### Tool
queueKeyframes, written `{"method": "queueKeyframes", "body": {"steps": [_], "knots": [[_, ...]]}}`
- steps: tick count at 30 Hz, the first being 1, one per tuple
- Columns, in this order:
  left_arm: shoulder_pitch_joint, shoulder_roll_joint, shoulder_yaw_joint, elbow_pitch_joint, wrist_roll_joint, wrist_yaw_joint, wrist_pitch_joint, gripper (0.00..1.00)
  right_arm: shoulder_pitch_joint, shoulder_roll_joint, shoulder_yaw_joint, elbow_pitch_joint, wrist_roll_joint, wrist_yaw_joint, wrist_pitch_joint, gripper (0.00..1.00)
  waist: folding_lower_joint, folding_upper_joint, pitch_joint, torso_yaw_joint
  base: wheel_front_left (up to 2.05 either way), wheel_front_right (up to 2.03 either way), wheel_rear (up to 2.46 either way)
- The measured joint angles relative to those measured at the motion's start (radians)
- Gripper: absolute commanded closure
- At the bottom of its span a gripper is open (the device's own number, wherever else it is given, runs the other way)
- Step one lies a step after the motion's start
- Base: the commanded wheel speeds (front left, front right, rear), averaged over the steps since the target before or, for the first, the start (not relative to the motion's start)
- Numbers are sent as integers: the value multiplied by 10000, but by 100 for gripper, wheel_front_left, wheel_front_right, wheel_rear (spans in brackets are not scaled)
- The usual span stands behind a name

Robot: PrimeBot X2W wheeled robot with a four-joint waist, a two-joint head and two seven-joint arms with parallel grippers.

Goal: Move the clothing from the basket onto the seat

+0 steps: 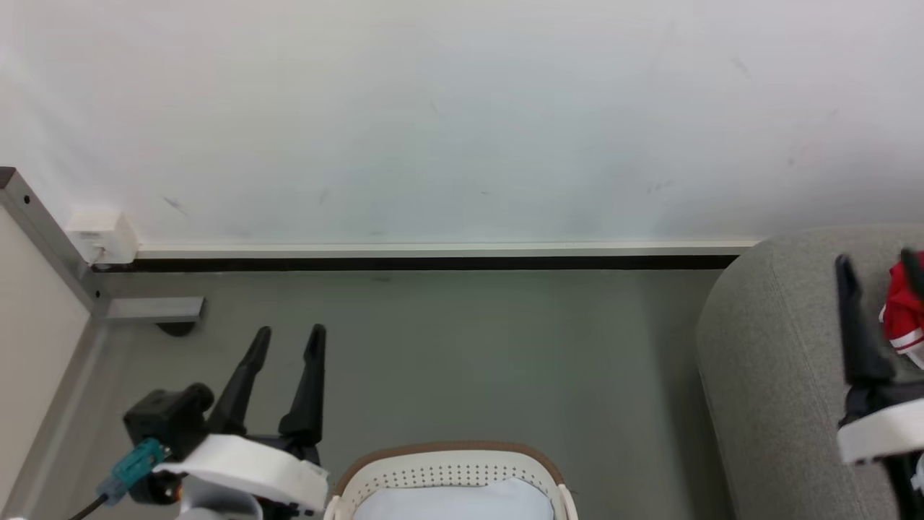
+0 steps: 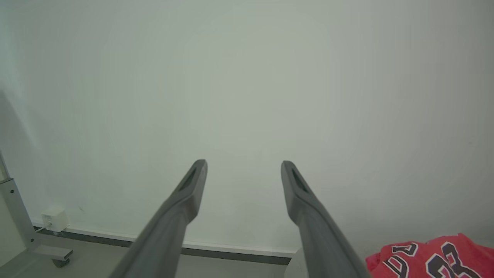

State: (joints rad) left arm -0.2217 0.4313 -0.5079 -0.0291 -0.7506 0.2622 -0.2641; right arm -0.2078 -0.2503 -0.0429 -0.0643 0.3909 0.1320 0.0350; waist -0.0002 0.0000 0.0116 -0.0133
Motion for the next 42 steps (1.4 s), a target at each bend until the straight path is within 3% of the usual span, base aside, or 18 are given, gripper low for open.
{"method": "queueKeyframes", "body": {"steps": [4,17,24,42], "knots": [[596,-272,633,140,201,-211,0,0,826,443,238,-19,-155,0,-276,0,0,0,-95,100,0,0,0],[1455,-1436,2006,1149,2052,-1400,0,0,1945,619,1143,433,-209,0,-1802,0,2,0,-158,93,0,0,0],[1820,-1971,2790,1340,2784,-1789,0,0,2129,1156,1122,936,-510,0,-2568,0,2,0,-176,-27,0,0,0],[2073,-3001,3818,1701,4161,-2700,0,0,1715,1430,1333,1810,-890,0,-2706,0,2,0,-151,8,0,0,0]]}}
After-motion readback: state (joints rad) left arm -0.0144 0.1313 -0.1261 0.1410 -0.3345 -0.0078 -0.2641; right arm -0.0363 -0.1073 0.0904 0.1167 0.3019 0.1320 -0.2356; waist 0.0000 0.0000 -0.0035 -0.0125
